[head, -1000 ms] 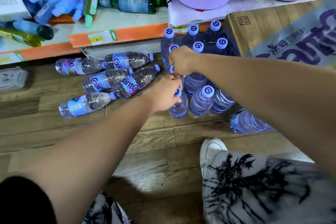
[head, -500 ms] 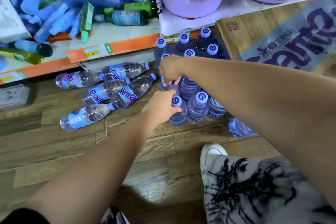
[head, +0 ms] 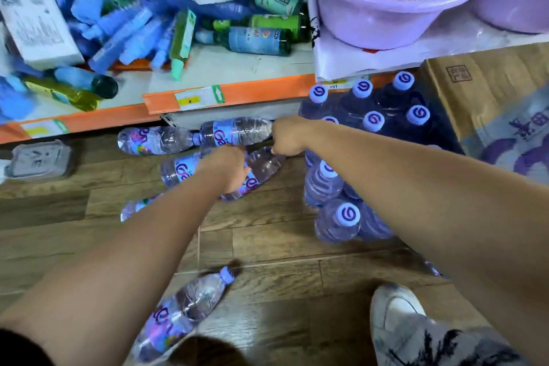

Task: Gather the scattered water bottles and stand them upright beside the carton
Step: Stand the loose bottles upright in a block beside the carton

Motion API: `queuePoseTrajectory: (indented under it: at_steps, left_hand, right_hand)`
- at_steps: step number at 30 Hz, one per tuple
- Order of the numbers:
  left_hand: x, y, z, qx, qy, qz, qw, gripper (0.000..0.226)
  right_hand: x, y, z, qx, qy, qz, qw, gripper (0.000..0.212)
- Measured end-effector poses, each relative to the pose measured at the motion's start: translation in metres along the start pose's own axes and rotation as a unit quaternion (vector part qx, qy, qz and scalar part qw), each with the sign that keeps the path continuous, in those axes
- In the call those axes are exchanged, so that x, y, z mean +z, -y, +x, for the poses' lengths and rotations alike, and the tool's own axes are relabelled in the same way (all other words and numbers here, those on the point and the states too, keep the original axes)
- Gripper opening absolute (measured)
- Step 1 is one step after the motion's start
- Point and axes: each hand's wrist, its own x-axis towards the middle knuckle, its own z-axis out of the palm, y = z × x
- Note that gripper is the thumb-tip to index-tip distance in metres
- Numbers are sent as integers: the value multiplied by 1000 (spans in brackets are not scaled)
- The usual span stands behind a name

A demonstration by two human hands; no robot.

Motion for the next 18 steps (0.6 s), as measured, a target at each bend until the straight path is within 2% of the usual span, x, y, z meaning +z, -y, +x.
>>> queuePoseTrajectory:
  at_steps: [3,8,14,18]
  left_hand:
    - [-5,12,37,1,-6,-9,1000,44]
    - [0,9,88,64,-24,16,998,51]
    - [11,0,125,95,-11,8,995,77]
    - [16,-5,139,130,-11,51,990,76]
  right_hand:
    - [4,6,23,8,38,3,999,26]
    - [15,3,53,42,89,19,995,40]
    - [15,-7,75,11,147,17,989,41]
    - [25,-9,84,-9,169,42,985,43]
